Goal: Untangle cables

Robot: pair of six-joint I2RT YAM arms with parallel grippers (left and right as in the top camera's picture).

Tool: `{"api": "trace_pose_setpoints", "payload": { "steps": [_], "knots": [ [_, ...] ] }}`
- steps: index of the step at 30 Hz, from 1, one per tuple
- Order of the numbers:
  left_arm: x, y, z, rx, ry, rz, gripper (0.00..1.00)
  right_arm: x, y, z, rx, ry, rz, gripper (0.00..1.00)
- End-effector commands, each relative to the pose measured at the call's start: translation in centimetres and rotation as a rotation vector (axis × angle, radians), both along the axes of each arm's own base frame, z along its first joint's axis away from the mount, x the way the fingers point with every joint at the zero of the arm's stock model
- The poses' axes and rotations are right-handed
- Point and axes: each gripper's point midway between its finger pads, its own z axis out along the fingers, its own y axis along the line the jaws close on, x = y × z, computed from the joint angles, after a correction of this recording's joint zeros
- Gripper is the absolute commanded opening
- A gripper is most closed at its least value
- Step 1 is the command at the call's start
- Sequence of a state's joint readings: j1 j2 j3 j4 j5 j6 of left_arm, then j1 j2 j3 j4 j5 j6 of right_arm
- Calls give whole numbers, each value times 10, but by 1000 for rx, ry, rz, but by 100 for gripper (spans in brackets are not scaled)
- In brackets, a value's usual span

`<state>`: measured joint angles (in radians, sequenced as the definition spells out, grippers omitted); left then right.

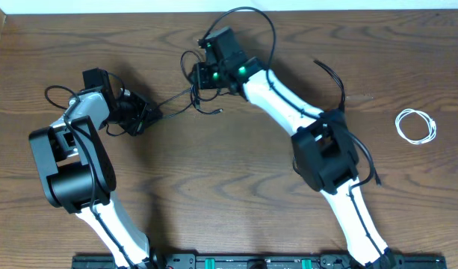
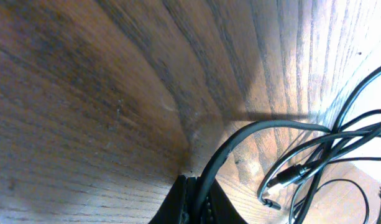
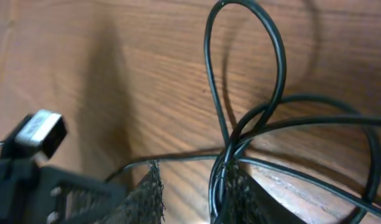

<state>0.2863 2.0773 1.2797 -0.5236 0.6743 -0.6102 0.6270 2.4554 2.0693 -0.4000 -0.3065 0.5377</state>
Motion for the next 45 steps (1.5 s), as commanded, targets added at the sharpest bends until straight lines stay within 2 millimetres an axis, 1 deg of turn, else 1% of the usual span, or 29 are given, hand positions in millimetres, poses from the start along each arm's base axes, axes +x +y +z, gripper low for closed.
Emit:
{"api": "trace_pose_setpoints", "payload": {
  "steps": [1, 4, 10, 14, 16, 19, 21, 23, 24, 25, 26, 27, 28, 30, 34, 36, 37, 39, 40, 41, 43, 45],
  "knots": [
    [-17, 14, -31, 105, 106, 23, 7, 17, -13, -5, -101, -73, -144, 34],
    [-17, 14, -31, 104, 107, 25, 8, 19, -7, -19, -105, -81, -155, 34],
    [-17, 14, -31, 103, 109, 28, 7, 30, 7, -45, -39, -92, -193, 35],
    [-17, 14, -31, 103, 109, 28, 7, 30, 8, -70, -25, -51, -226, 33],
    [-17, 14, -31, 103, 109, 29, 8, 30, 7, -75, -32, -45, -227, 33],
    [-17, 14, -31, 103, 109, 29, 7, 29, 8, -76, -31, -43, -225, 33],
    [-17, 14, -31, 103, 109, 29, 8, 28, 9, -75, -24, -40, -217, 28],
    [-17, 14, -31, 103, 109, 29, 7, 30, 10, -71, -18, -55, -214, 11],
    [-17, 14, -31, 103, 109, 29, 7, 32, 9, -70, -15, -57, -216, 6],
    [-17, 14, -31, 103, 109, 29, 8, 32, 9, -70, -14, -57, -216, 6],
    [-17, 14, -31, 103, 109, 29, 7, 33, 8, -70, -14, -55, -216, 11],
    [-17, 14, -31, 103, 109, 29, 8, 31, 7, -72, -23, -47, -216, 19],
    [-17, 14, -31, 103, 109, 29, 7, 29, 5, -77, -37, -33, -216, 21],
    [-17, 14, -31, 103, 109, 29, 8, 23, 6, -86, -54, -14, -209, 22],
    [-17, 14, -31, 103, 109, 29, 8, 10, 16, -102, -72, 2, -183, 23],
    [-17, 14, -31, 103, 109, 29, 7, 5, 21, -104, -77, -3, -165, 19],
    [-17, 14, -31, 103, 109, 29, 7, 3, 24, -103, -82, -15, -148, 14],
    [-17, 14, -31, 103, 109, 29, 8, 1, 33, -98, -67, -49, -82, 10],
    [-17, 14, -31, 103, 109, 29, 8, -2, 39, -95, -45, -50, -48, 10],
    [-17, 14, -31, 103, 109, 29, 7, -7, 44, -93, -19, -38, -16, 13],
    [-17, 14, -31, 103, 109, 29, 7, -13, 48, -93, 10, -5, 24, 19],
    [-17, 14, -31, 103, 109, 29, 7, -21, 47, -95, 22, 41, 55, 18]
  ]
}}
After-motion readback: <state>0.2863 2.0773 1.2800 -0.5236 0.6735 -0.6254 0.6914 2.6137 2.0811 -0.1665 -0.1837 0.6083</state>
